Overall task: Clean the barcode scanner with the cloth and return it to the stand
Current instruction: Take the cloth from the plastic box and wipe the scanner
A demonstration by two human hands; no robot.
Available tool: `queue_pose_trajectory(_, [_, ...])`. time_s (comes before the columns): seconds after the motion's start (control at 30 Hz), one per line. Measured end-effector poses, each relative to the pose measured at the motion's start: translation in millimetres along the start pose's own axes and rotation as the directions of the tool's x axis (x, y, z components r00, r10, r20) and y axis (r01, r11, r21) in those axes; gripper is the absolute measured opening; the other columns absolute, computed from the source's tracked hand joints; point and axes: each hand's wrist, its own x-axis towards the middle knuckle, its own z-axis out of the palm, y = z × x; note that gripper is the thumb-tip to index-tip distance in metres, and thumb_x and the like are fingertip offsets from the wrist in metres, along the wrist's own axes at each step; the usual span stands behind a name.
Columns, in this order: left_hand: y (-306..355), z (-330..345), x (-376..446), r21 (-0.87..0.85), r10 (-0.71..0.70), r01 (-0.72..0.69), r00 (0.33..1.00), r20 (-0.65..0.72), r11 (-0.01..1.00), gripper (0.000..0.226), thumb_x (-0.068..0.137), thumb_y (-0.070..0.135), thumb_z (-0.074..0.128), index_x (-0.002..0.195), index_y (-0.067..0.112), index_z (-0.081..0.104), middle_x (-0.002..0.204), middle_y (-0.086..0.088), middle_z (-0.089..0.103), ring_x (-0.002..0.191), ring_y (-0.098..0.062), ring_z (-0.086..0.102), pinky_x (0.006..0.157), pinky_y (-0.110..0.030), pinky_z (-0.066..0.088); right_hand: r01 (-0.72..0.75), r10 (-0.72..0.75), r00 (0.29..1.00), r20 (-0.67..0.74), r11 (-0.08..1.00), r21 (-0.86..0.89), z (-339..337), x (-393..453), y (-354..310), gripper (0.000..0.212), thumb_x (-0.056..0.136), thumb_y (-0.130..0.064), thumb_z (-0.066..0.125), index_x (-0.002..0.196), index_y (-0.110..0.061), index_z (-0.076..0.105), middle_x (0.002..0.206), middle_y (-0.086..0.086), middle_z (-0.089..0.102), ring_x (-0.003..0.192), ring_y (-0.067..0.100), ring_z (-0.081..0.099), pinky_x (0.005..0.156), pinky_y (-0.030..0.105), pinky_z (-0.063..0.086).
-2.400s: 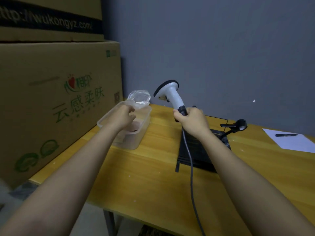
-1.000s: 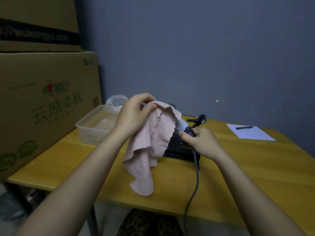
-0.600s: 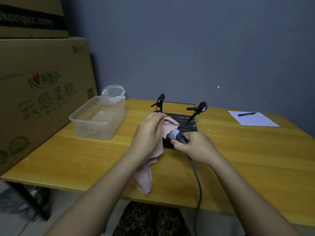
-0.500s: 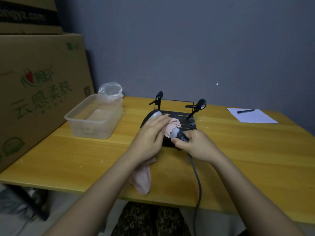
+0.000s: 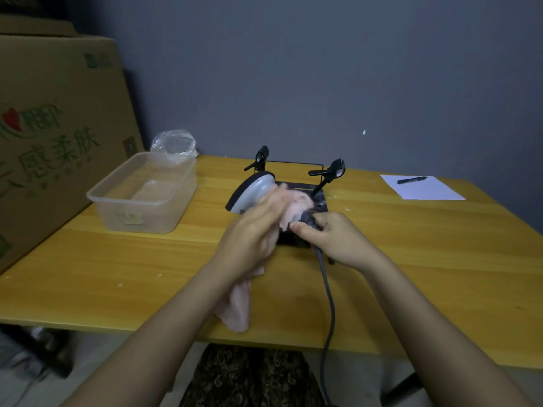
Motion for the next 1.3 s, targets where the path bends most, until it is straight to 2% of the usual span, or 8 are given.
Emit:
queue_pose_trajectory(0.3, [0.6,0.3,2.3,-0.062,-0.068,0.059,0.987,-0.143,0.996,0.047,0.093,0.006,0.047,0.139,0.002,0.039,0.148,-0.009,0.036,0.139,-0.017,0.035,0.111,-0.034,0.035,0.003,-0.001,0.999,-0.039,0.999,0.050,-2.8,-0.6,-1.9,0.040,0.090,-0.034,0.057,0.060,-0.009,0.047,0.058,0.023,0.046,0.052,0.017,0.045,0.054,0.030,0.031])
queue_pose_trajectory(0.47, [4.3,9.7,-15.8,-0.004,0.036,-0.036,0.999,0.001,0.999,0.051,0.090,0.003,0.041,0.141,0.000,0.035,0.150,-0.011,0.032,0.141,-0.020,0.029,0.114,-0.032,0.032,-0.006,0.023,0.995,-0.097,0.985,0.172,-3.0,-3.2,1.7,0.036,0.092,-0.028,0.056,0.064,-0.006,0.052,0.056,0.013,0.052,0.044,0.005,0.051,0.046,0.013,0.036])
queue_pose_trajectory(0.57, [-7.8,3.3,-29.0,0.120,0.005,-0.017,0.995,0.099,0.993,0.053,0.091,0.012,0.039,0.143,0.007,0.035,0.154,-0.005,0.028,0.145,-0.015,0.021,0.115,-0.028,0.028,-0.031,0.061,0.984,-0.165,0.983,0.179,-5.9,-7.0,11.3,0.038,0.092,-0.030,0.056,0.062,-0.008,0.047,0.055,0.012,0.051,0.048,0.011,0.050,0.051,0.025,0.035])
queue_pose_trajectory(0.63, [-4.0,-2.3,-27.8,0.011,-0.137,0.137,0.988,0.064,0.991,0.050,0.093,0.012,0.039,0.143,0.009,0.036,0.152,0.000,0.032,0.143,-0.010,0.024,0.115,-0.024,0.026,-0.020,0.056,0.974,-0.219,0.986,0.163,-6.7,-8.6,14.4,0.042,0.090,-0.031,0.057,0.058,-0.008,0.042,0.055,0.014,0.047,0.051,0.018,0.047,0.054,0.030,0.030])
queue_pose_trajectory(0.73, [13.8,-14.5,-6.5,-0.281,-0.482,0.462,0.876,-0.004,0.841,0.034,0.095,0.020,0.047,0.128,0.016,0.057,0.124,0.004,0.063,0.117,-0.005,0.055,0.101,-0.024,0.044,0.001,0.024,0.963,-0.270,0.996,0.089,-4.0,-9.3,8.2,0.045,0.087,-0.032,0.060,0.054,-0.012,0.036,0.052,0.008,0.041,0.051,0.019,0.042,0.053,0.032,0.027])
queue_pose_trajectory(0.83, [31.6,-22.1,19.3,-0.573,-0.682,0.646,0.705,0.194,0.504,0.025,0.092,0.028,0.054,0.106,0.014,0.069,0.099,0.001,0.073,0.093,-0.011,0.067,0.083,-0.027,0.055,-0.009,-0.027,0.951,-0.307,0.993,-0.117,0.9,-11.6,-0.9,0.050,0.085,-0.037,0.061,0.050,-0.020,0.028,0.044,-0.005,0.032,0.043,0.013,0.032,0.048,0.031,0.022])
queue_pose_trajectory(1.07, [36.0,-28.8,32.5,-0.613,-0.756,0.756,0.536,0.377,0.231,0.035,0.082,0.040,0.066,0.096,0.009,0.072,0.096,-0.005,0.074,0.087,-0.013,0.069,0.072,-0.024,0.058,0.004,-0.206,0.917,-0.340,0.860,-0.510,18.4,-10.5,-8.5,0.046,0.080,-0.045,0.061,0.055,-0.017,0.035,0.045,-0.009,0.027,0.041,0.013,0.031,0.041,0.023,0.011])
queue_pose_trajectory(1.3, [35.2,-30.5,30.5,-0.645,-0.704,0.755,0.520,0.485,0.113,0.035,0.077,0.023,0.073,0.100,-0.004,0.068,0.088,-0.014,0.072,0.071,-0.012,0.070,0.063,-0.019,0.058,0.064,-0.356,0.875,-0.329,0.757,-0.650,30.1,-4.8,-7.9,0.041,0.073,-0.048,0.059,0.052,-0.017,0.041,0.042,-0.002,0.046,0.038,0.019,0.045,0.043,0.019,0.007])
